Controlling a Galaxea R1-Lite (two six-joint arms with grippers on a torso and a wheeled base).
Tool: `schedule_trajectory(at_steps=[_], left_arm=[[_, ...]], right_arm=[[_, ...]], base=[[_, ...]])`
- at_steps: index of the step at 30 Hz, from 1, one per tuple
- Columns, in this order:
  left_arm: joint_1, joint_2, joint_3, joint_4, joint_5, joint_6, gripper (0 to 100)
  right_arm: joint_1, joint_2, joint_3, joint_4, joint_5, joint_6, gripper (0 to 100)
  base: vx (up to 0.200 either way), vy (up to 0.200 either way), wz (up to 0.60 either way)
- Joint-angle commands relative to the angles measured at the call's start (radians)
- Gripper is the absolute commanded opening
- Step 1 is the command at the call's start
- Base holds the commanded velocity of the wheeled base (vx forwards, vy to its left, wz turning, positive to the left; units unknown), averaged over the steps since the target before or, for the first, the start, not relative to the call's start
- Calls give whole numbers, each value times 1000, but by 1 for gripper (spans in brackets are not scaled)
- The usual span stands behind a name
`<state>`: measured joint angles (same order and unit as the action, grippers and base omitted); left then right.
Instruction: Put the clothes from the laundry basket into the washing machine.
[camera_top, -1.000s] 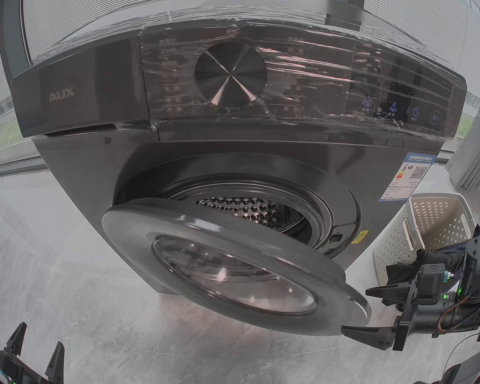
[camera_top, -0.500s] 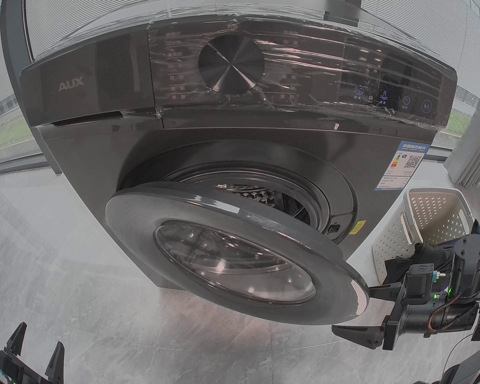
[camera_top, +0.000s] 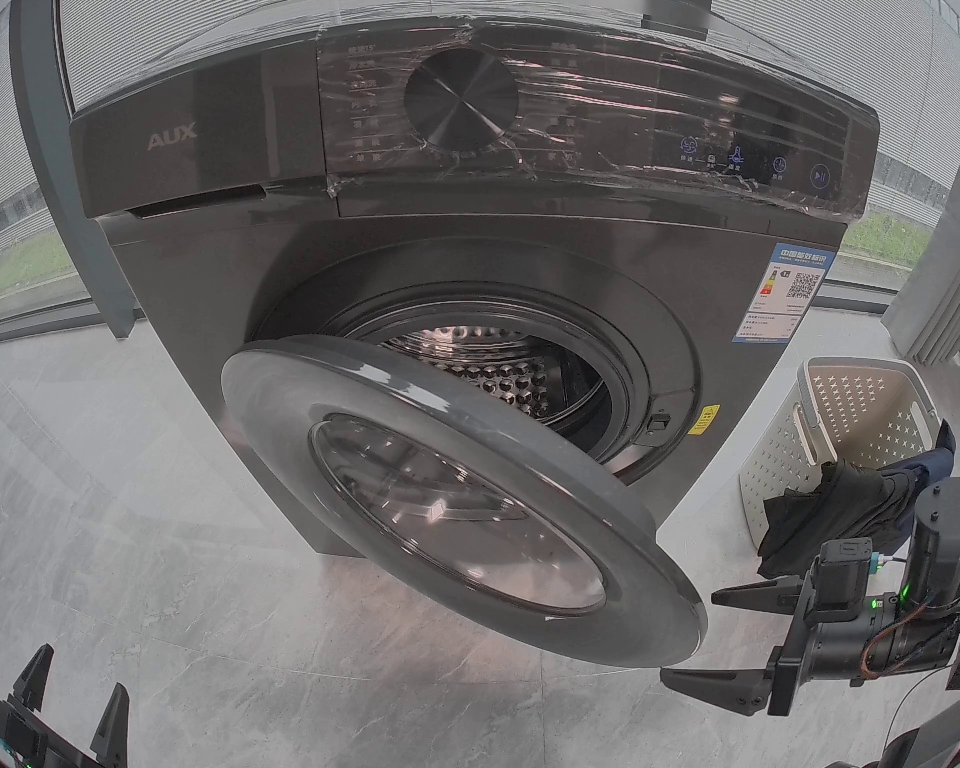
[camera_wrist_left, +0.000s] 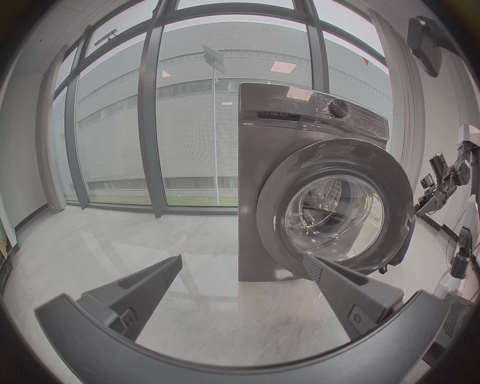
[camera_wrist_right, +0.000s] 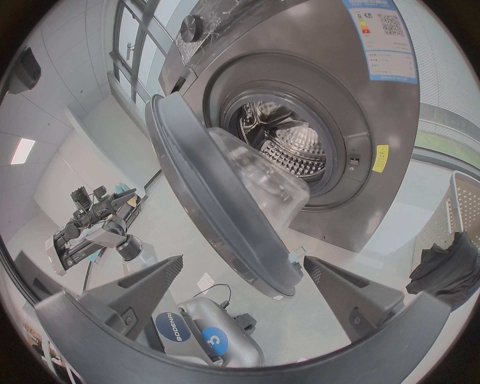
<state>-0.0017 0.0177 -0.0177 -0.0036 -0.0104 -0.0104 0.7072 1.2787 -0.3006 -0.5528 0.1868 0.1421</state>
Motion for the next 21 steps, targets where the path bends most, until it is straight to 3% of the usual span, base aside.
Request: schedule_trajectory(at_steps=[1, 7, 13, 17, 21], left_arm=[[0, -18, 18, -1, 0, 0, 100], [0, -18, 18, -1, 0, 0, 100], [0, -18, 18, -1, 0, 0, 100], [0, -18, 18, 1, 0, 0, 100], [0, -18, 18, 1, 0, 0, 100]], right_arm=[[-12, -76, 0, 2, 0, -1, 100], [-149, -122, 15, 10, -33, -9, 100], [-235, -84, -3, 4, -33, -12, 100], [-242, 5, -25, 1, -46, -10, 100], [-232, 105, -38, -12, -106, -10, 100]], base=[[0, 0, 0], [0, 0, 0], [0, 0, 0], [0, 0, 0], [0, 0, 0]])
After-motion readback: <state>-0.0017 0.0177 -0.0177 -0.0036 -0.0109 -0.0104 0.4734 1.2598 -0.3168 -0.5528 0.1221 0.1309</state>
